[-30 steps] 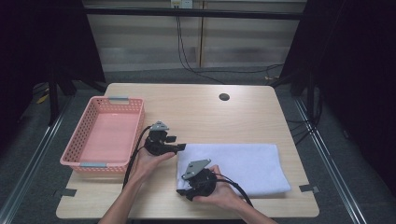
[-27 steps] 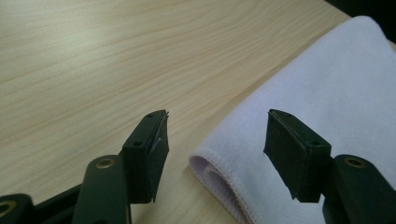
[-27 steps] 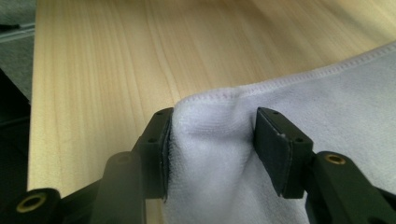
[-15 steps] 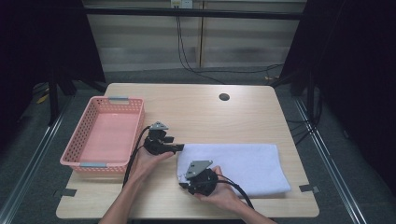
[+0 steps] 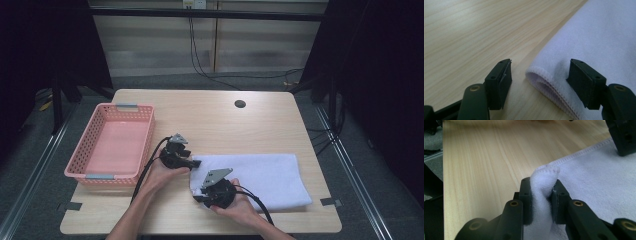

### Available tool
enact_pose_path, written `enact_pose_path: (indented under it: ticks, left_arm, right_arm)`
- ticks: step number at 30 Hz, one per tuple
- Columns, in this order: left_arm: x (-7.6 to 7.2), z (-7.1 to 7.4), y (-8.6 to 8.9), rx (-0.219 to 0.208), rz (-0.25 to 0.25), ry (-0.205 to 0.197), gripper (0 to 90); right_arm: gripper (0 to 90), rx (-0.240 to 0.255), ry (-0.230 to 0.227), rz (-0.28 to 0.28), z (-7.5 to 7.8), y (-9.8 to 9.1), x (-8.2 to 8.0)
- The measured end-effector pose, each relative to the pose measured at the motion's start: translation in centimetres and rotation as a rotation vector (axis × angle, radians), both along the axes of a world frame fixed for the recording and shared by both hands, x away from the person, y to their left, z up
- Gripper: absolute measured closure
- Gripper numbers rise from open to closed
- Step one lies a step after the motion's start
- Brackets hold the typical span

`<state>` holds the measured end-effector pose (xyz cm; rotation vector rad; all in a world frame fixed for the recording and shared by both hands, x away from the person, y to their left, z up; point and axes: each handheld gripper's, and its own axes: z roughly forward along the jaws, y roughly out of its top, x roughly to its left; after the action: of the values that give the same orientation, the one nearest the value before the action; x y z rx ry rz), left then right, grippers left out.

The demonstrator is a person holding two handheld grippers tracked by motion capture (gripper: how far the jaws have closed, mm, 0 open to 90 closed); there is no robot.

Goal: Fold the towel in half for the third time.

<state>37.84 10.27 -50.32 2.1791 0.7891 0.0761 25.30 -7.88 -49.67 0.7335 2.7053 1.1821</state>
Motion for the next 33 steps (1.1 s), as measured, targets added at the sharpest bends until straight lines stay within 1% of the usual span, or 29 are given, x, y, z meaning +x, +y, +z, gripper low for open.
enact_pose_path:
  ticks: [2, 3, 4, 5, 6, 7, 8, 10, 11, 12, 13, 15, 16, 18, 21, 23, 24, 25, 26, 27, 30, 31, 33]
  left_arm:
    - [-0.1, -0.1, -0.2, -0.011, -0.009, 0.000, 38.3]
    - [-0.2, -0.1, -0.3, -0.018, -0.032, 0.006, 40.5]
    - [-0.3, -0.1, -0.5, -0.017, -0.058, -0.003, 51.7]
    - [-0.5, 0.0, -0.8, -0.004, -0.047, -0.010, 54.7]
    - [-0.6, 0.0, -1.1, -0.006, -0.057, 0.005, 56.7]
    - [-0.6, 0.0, -1.2, -0.019, -0.079, 0.019, 67.1]
    - [-0.6, 0.1, -1.2, -0.016, -0.076, 0.024, 71.8]
    - [-0.4, 0.0, -0.9, -0.052, -0.067, 0.053, 76.8]
    - [-0.3, 0.0, -0.7, -0.071, -0.054, 0.069, 77.6]
    - [-0.3, 0.0, -0.7, -0.071, -0.054, 0.069, 78.0]
    - [0.0, -0.1, -0.3, -0.127, -0.034, 0.113, 78.2]
    - [0.1, 0.1, -0.2, -0.136, -0.024, 0.121, 78.4]
    - [0.1, 0.2, -0.2, -0.155, -0.021, 0.127, 78.5]
    - [0.0, 0.7, -0.1, -0.181, -0.009, 0.120, 78.5]
    - [0.0, 1.6, 0.0, -0.196, 0.000, 0.112, 78.5]
    - [0.0, 1.9, 0.0, -0.202, 0.000, 0.108, 78.5]
    - [0.2, 2.5, 0.1, -0.215, -0.003, 0.107, 78.5]
    - [0.4, 2.8, 0.1, -0.218, -0.003, 0.107, 78.5]
    - [0.4, 2.8, 0.1, -0.218, -0.003, 0.107, 78.5]
    - [0.6, 3.3, 0.3, -0.226, -0.011, 0.101, 78.7]
    - [0.9, 3.8, 0.5, -0.246, -0.017, 0.100, 78.7]
    - [1.0, 3.9, 0.6, -0.250, -0.016, 0.103, 78.8]
    - [1.0, 4.2, 0.9, -0.260, -0.011, 0.100, 78.8]
  right_arm:
    - [74.7, 0.001, 0.002, 0.001, 0.0, 0.0, 0.0]
    - [74.7, 0.003, 0.004, 0.000, 0.0, 0.0, 0.0]
    - [74.7, 0.004, 0.002, 0.002, 0.0, 0.0, 0.0]
    - [74.7, 0.004, 0.003, 0.004, 0.0, -0.1, 0.1]
    - [74.6, 0.007, 0.013, -0.001, 0.0, -0.1, 0.1]
    - [74.7, 0.010, 0.019, -0.001, 0.0, -0.1, 0.1]
    - [74.7, 0.011, 0.024, -0.002, 0.0, -0.1, 0.2]
    - [74.7, 0.016, 0.031, -0.002, 0.0, -0.2, 0.2]
    - [74.7, 0.019, 0.036, -0.004, 0.1, -0.2, 0.3]
    - [74.8, 0.023, 0.039, -0.008, 0.1, -0.2, 0.3]
    - [74.7, 0.023, 0.043, -0.014, 0.2, -0.3, 0.3]
    - [74.7, 0.031, 0.037, -0.018, 0.5, -0.3, 0.3]
    - [74.8, 0.035, 0.037, -0.018, 0.7, -0.4, 0.3]
    - [74.7, 0.052, 0.041, -0.023, 1.1, -0.6, 0.3]
    - [74.7, 0.085, 0.040, -0.027, 1.7, -1.0, 0.4]
    - [74.8, 0.097, 0.040, -0.034, 2.3, -1.2, 0.5]
    - [74.7, 0.108, 0.045, -0.039, 2.6, -1.3, 0.5]
    - [74.8, 0.116, 0.040, -0.039, 2.9, -1.4, 0.6]
    - [74.8, 0.116, 0.040, -0.039, 2.9, -1.4, 0.6]
    - [74.8, 0.140, 0.042, -0.046, 3.6, -1.6, 0.8]
    - [74.8, 0.166, 0.046, -0.052, 4.3, -1.8, 1.1]
    - [74.8, 0.164, 0.043, -0.051, 4.5, -1.8, 1.2]
    - [74.8, 0.177, 0.034, -0.048, 4.8, -1.7, 1.2]
